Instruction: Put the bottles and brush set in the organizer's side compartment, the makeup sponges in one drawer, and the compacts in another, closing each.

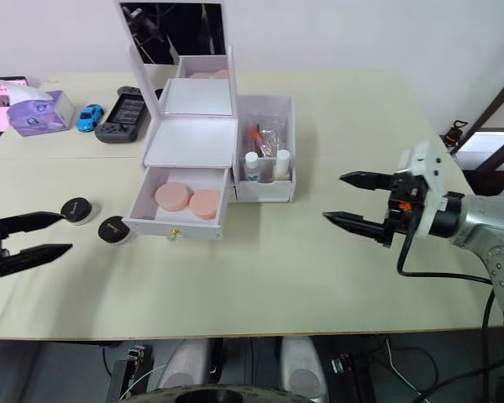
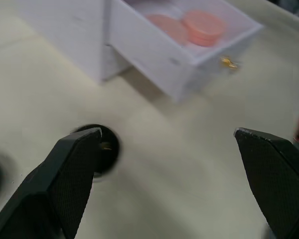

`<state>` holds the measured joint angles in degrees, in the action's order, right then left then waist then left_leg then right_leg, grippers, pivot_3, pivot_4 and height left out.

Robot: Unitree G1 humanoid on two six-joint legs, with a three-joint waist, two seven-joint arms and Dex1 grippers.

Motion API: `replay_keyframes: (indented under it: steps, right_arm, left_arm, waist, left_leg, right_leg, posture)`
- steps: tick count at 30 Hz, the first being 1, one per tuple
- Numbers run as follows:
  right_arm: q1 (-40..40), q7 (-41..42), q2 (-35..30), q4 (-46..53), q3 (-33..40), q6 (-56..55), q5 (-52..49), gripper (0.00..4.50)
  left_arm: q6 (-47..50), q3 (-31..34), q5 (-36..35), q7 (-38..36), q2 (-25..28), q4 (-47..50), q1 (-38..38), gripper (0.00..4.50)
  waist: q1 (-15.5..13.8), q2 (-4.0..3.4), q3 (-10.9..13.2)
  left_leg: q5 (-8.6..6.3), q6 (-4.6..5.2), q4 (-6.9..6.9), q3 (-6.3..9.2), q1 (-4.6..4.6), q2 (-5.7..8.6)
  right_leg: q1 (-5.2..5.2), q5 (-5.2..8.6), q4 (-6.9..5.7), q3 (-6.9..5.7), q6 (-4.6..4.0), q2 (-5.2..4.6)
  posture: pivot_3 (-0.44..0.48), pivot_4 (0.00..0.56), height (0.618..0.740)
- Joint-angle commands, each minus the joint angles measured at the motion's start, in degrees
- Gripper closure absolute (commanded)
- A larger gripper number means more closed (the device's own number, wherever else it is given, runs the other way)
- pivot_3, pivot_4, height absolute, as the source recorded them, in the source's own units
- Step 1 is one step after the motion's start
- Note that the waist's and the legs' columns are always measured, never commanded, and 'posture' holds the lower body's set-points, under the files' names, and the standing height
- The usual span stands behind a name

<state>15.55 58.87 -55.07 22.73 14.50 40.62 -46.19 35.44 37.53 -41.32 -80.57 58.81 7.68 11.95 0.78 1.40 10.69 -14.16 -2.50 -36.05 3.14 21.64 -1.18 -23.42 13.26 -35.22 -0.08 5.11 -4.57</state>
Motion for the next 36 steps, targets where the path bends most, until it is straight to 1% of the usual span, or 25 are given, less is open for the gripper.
replay_keyframes:
  steps: [1, 3, 4, 7, 8, 10, 13, 17, 19, 22, 27, 31, 36]
  right_arm:
    - [5.94, -2.53, 0.85, 4.48, -3.54, 4.05, -3.44, 0.00]
    - [8.82, -4.06, 1.70, 5.60, -5.45, 5.79, -4.19, 0.00]
    - [9.83, -4.82, 2.13, 6.05, -5.99, 6.65, -4.69, 0.00]
    - [12.31, -6.54, 2.99, 8.38, -7.78, 9.32, -6.71, 0.00]
    - [12.57, -6.81, 2.93, 8.91, -8.02, 9.97, -7.23, 0.00]
    - [12.64, -7.16, 2.67, 9.64, -8.25, 10.33, -7.17, 0.00]
    - [12.22, -7.30, 2.33, 9.83, -8.44, 10.43, -6.79, 0.00]
    - [12.06, -6.80, 1.95, 10.57, -9.05, 9.60, -5.57, 0.00]
    - [12.28, -7.07, 2.08, 11.42, -8.88, 9.45, -5.74, 0.00]
    - [12.14, -7.34, 1.64, 12.19, -8.29, 8.72, -5.10, 0.00]
    - [11.68, -4.48, -1.45, 11.47, -7.30, 7.26, -3.67, 0.00]
    - [11.82, -3.90, -2.90, 10.57, -6.63, 6.55, -2.43, 0.00]
    - [11.27, -3.85, -3.57, 10.43, -6.25, 6.28, -1.66, 0.00]
  left_arm:
    - [4.78, 1.33, -5.25, 3.93, -1.48, 12.33, 2.19, 0.85]
    - [5.05, 0.04, -5.60, 6.87, -3.24, 15.98, 2.55, 1.82]
    - [5.20, -0.41, -5.89, 8.15, -4.06, 17.04, 2.47, 2.45]
    - [5.50, -3.14, -7.16, 14.18, -8.31, 20.42, 1.10, 4.08]
    - [5.80, -3.83, -7.43, 15.80, -9.27, 21.18, 0.86, 4.44]
    - [4.30, -5.40, -6.27, 17.96, -11.46, 22.59, 0.90, 4.44]
    - [4.31, -8.84, -5.51, 20.38, -13.19, 24.10, 1.48, 4.44]
    - [2.51, -13.70, -3.27, 22.05, -14.18, 23.01, -0.54, 4.44]
    - [1.44, -15.76, -2.73, 22.38, -14.68, 22.22, -2.18, 4.44]
    - [0.27, -17.78, -1.82, 22.64, -14.95, 21.16, -3.82, 4.44]
    - [-3.60, -22.69, 2.34, 19.75, -13.89, 14.85, -8.84, 4.44]
    - [-6.69, -26.73, 5.01, 19.58, -15.42, 9.87, -16.07, 4.44]
    - [-8.02, -29.45, 7.00, 18.95, -15.91, 6.04, -21.02, 4.44]
  waist:
    - [-0.21, -0.07, 0.04]
    - [-0.24, -0.07, 0.04]
    - [-0.23, -0.05, 0.03]
    - [-0.19, -0.06, 0.02]
    - [-0.20, -0.06, 0.02]
    - [-0.20, 0.01, -0.02]
    - [-0.18, 0.01, -0.02]
    - [-0.21, 0.01, -0.02]
    - [-0.22, 0.01, -0.02]
    - [-0.19, 0.02, -0.03]
    - [-0.20, 0.02, -0.04]
    - [-0.38, 0.01, -0.04]
    - [-0.11, 0.03, -0.05]
  left_leg:
    - [0.00, 0.00, -0.02, -0.01, 0.02, -0.07]
    - [-0.01, -0.02, -0.04, -0.03, 0.02, -0.08]
    - [-0.01, -0.02, -0.05, -0.04, 0.08, -0.03]
    - [0.00, 0.01, -0.06, 0.00, 0.38, 0.17]
    - [0.01, 0.01, -0.06, 0.01, 0.44, 0.19]
    - [0.01, 0.01, -0.05, 0.07, 0.55, 0.20]
    - [0.01, 0.02, -0.08, 0.11, 0.58, 0.20]
    - [0.01, 0.02, -0.20, 0.12, 0.54, 0.21]
    - [0.01, 0.02, -0.23, 0.13, 0.54, 0.21]
    - [0.01, 0.02, -0.23, 0.13, 0.54, 0.21]
    - [0.01, 0.02, -0.15, 0.13, 0.56, 0.23]
    - [0.02, 0.03, -0.16, 0.18, 0.58, 0.23]
    - [0.02, 0.03, -0.20, 0.12, 0.58, 0.23]
  right_leg:
    - [0.00, 0.00, 0.03, 0.00, 0.00, -0.06]
    - [-0.11, 0.00, 0.14, -0.01, 0.01, -0.10]
    - [-0.05, 0.00, 0.15, -0.01, 0.00, -0.10]
    - [-0.18, -0.16, 0.12, -0.02, -0.23, -0.07]
    - [-0.23, -0.17, 0.11, -0.02, -0.22, -0.07]
    - [-0.29, -0.16, 0.10, -0.06, -0.22, -0.03]
    - [-0.29, -0.16, 0.10, -0.08, -0.20, 0.00]
    - [-0.23, -0.17, 0.08, -0.08, -0.22, 0.00]
    - [-0.23, -0.07, 0.08, -0.08, -0.07, 0.00]
    - [-0.22, -0.08, 0.08, -0.08, -0.08, 0.01]
    - [-0.27, -0.19, 0.08, -0.08, -0.26, 0.02]
    - [-0.26, -0.19, 0.08, -0.11, -0.26, 0.04]
    - [-0.23, -0.19, 0.10, -0.08, -0.25, 0.02]
  posture:
    - [0.000, 0.150, 0.740]
    - [0.000, 0.150, 0.740]
    - [0.000, 0.150, 0.740]
    - [0.000, 0.150, 0.740]
    - [0.000, 0.150, 0.740]
    - [0.000, 0.150, 0.740]
    - [0.000, 0.150, 0.740]
    - [0.000, 0.150, 0.740]
    - [0.000, 0.150, 0.740]
    - [0.000, 0.150, 0.740]
    - [0.000, 0.150, 0.740]
    - [0.000, 0.150, 0.740]
    - [0.000, 0.150, 0.740]
